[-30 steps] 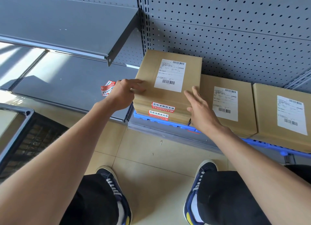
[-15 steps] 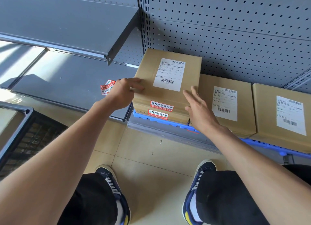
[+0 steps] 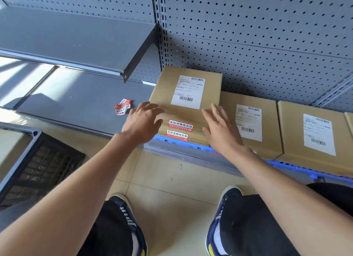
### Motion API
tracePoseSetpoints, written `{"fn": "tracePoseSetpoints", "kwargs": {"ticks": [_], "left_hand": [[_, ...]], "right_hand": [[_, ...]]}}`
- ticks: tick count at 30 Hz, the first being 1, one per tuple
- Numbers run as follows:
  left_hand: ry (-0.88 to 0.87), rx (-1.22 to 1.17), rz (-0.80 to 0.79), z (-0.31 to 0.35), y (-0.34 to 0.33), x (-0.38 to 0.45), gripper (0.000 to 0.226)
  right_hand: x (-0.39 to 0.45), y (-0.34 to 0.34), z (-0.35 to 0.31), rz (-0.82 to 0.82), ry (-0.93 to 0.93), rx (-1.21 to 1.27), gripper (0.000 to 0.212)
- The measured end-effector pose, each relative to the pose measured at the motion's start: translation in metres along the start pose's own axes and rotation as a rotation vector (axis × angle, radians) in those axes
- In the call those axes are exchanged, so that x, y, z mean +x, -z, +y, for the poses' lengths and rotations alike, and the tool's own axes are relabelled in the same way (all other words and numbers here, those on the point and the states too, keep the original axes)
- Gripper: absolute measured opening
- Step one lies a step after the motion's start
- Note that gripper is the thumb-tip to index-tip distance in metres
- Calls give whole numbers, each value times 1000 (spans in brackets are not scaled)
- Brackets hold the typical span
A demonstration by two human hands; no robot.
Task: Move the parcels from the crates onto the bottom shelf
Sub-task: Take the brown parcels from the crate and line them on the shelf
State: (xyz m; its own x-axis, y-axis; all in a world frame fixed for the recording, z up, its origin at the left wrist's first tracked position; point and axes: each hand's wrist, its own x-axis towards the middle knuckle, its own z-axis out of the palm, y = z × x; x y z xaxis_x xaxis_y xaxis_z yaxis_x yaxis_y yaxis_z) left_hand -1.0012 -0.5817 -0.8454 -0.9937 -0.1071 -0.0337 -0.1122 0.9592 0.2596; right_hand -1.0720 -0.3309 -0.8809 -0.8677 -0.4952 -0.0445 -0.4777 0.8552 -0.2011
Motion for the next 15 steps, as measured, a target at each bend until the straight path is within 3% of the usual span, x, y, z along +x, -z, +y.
{"fn": "tracePoseSetpoints", "kwargs": {"ticks": [7, 15], "left_hand": [[85, -39, 25, 16, 49, -36, 37], [299, -68, 152, -46, 100, -112, 35]], "right_hand": [[-3, 38, -34, 45, 33, 89, 51], [1, 63, -148, 67, 282, 127, 46]]}}
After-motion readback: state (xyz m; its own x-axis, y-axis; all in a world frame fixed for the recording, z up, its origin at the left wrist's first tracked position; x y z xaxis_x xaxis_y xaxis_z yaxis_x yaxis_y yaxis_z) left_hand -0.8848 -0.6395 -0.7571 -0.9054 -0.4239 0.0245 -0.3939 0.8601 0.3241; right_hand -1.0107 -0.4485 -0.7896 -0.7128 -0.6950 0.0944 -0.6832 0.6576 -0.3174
